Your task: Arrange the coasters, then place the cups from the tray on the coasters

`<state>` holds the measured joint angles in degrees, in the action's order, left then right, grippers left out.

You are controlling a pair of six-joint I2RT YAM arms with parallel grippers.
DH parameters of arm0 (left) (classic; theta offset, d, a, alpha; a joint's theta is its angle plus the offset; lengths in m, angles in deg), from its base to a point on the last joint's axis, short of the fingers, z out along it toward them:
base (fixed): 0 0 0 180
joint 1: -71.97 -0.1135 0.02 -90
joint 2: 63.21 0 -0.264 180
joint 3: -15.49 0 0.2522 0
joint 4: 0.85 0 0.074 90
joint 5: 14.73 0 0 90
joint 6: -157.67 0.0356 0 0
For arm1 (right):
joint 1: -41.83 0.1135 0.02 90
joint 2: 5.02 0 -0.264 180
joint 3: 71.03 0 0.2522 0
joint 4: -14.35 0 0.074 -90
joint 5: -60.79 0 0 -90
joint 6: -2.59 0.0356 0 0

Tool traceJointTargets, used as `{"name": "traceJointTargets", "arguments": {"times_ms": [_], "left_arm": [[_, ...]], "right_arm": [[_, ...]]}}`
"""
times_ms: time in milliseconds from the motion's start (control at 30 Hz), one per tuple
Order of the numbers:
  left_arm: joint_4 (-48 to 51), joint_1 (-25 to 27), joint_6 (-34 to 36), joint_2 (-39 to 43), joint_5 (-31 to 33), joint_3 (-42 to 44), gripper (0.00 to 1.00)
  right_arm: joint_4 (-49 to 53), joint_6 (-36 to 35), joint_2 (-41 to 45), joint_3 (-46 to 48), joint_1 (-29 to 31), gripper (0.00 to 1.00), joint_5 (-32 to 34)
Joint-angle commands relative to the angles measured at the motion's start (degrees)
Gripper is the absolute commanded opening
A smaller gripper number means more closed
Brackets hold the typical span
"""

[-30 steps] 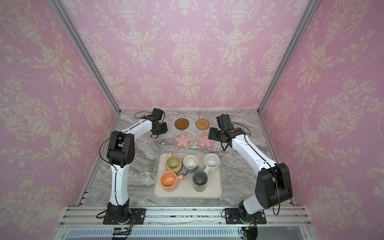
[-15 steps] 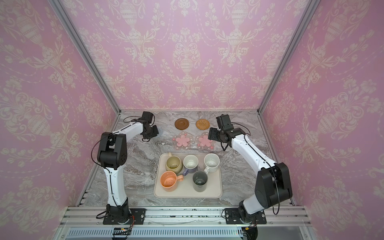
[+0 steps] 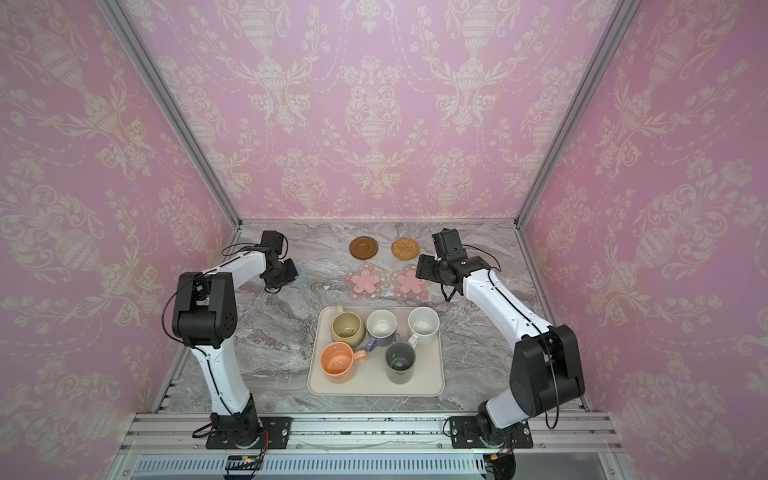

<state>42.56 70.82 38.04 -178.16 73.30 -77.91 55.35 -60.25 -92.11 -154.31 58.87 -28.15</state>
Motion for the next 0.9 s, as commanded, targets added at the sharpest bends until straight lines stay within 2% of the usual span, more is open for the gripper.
{"name": "traceJointTargets", "arguments": {"times_ms": [0, 300, 733, 867], "left_arm": [[3.66, -1.99, 0.26, 1.99, 1.06, 2.31, 0.26], [3.9, -4.56, 0.95, 4.37, 1.45, 5.36, 0.26], [4.37, -8.07, 1.41, 2.42, 2.78, 3.78, 0.26], [3.64, -8.09, 0.94, 2.02, 0.27, 4.12, 0.26]], "right_arm": [[-1.01, 1.3, 0.2, 0.94, 0.54, 0.78, -0.53], [-0.63, 1.31, 0.52, 1.13, 0.56, 0.78, -0.09], [-0.18, 1.07, 1.9, 1.63, 0.63, 0.78, 0.69], [0.11, 0.92, 2.2, 1.63, 0.52, 0.78, 1.26]]}}
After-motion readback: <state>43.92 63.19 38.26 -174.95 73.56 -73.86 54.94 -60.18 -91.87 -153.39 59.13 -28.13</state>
